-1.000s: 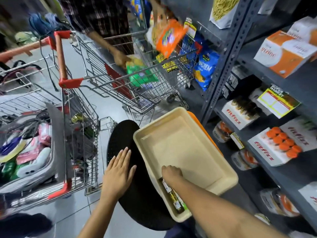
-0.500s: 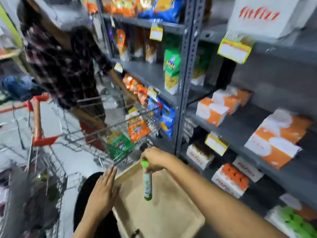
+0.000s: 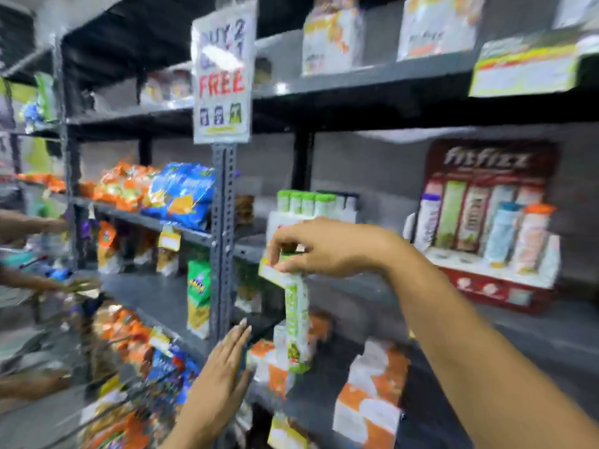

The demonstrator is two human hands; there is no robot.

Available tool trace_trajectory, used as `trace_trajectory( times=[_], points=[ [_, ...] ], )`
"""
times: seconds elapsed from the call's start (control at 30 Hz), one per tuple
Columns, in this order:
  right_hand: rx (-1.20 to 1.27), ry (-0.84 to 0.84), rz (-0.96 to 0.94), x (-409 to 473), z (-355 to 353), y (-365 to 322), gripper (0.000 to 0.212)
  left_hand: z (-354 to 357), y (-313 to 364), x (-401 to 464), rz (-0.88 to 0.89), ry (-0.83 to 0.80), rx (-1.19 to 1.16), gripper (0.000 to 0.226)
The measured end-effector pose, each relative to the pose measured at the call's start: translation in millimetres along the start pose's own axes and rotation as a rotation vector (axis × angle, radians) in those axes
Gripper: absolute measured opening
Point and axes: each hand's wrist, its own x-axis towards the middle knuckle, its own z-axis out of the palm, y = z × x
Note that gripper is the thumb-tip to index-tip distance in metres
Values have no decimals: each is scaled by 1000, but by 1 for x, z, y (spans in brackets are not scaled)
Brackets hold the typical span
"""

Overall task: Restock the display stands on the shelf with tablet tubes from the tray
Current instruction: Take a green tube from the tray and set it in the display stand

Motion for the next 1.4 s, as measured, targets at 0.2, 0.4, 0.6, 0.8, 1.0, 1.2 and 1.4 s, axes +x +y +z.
trace_trajectory(
  times=[0.2,0.4,0.6,0.8,1.0,1.2,1.4],
  points=[
    [-81,-33,220,-67,-92,44,25,22,93,119,329,63,-18,73],
    [78,-22,509,-113,-141,91,34,59,160,201,347,28,4,59],
    [216,65,729,-136,-155,140,29,108,181,230,184,-227,203,62],
    [5,240,790,-128,-141,195,24,116,180,254,90,-509,286,73],
    [-172,328,851,-115,-118,237,37,116,177,258,105,-548,276,78],
    [-114,411,795,-93,-104,250,33,116,174,261,110,-576,261,81],
    [-121,323,769,-75,-97,253,30,115,174,260,122,-565,273,79]
  ],
)
